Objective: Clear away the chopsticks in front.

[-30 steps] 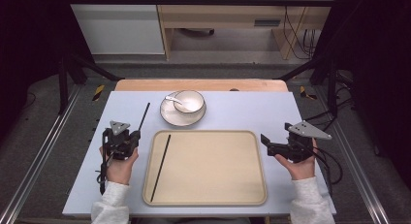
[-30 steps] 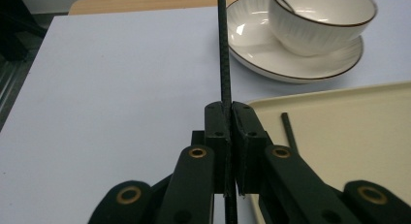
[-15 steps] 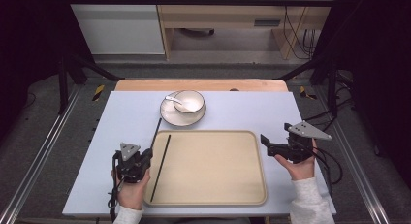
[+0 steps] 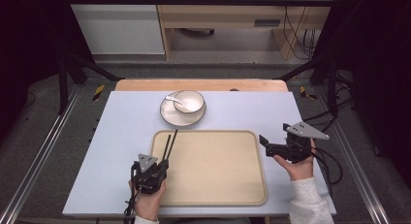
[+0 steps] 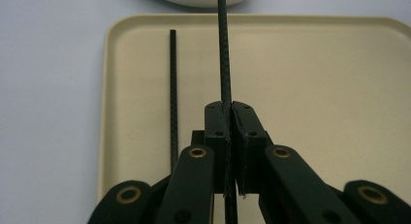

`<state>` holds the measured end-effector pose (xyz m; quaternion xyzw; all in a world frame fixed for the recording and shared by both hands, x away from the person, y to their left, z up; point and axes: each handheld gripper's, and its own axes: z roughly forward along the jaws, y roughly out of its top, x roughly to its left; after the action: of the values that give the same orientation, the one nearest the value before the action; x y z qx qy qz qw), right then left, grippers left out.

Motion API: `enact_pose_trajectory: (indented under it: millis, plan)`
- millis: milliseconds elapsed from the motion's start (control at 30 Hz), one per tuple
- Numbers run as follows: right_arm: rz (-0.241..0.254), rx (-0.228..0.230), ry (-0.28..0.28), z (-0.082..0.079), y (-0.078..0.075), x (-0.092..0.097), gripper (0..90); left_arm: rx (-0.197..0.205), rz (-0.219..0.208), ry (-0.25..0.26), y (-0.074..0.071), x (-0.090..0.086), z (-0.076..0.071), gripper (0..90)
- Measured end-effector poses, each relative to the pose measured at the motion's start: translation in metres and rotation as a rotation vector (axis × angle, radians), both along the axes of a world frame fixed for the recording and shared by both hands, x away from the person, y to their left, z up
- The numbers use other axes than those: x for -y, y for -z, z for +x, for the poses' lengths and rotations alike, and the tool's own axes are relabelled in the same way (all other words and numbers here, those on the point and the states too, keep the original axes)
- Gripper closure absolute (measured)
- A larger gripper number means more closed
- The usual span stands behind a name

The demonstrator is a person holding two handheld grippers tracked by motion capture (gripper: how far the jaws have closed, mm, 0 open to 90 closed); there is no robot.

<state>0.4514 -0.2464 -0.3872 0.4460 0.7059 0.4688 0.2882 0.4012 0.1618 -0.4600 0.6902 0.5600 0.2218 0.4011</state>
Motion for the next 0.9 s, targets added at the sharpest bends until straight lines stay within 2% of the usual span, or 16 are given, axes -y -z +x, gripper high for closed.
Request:
enact_pose_trajectory:
  millis: [433, 767, 900]
  plan:
    - [-0.005, -0.003, -0.001, 0.001, 0.001, -0.001, 5.7, -0.075, 0.035, -0.005, 0.019, 0.012, 0.009, 85.5]
    - [-0.002, -0.004, -0.001, 0.001, 0.001, -0.001, 5.6, -0.078, 0.048, 0.007, 0.019, 0.013, 0.010, 83.0]
    - [-0.004, -0.004, -0.001, 0.001, 0.001, -0.001, 5.6, -0.057, 0.040, 0.020, 0.011, 0.009, 0.011, 80.1]
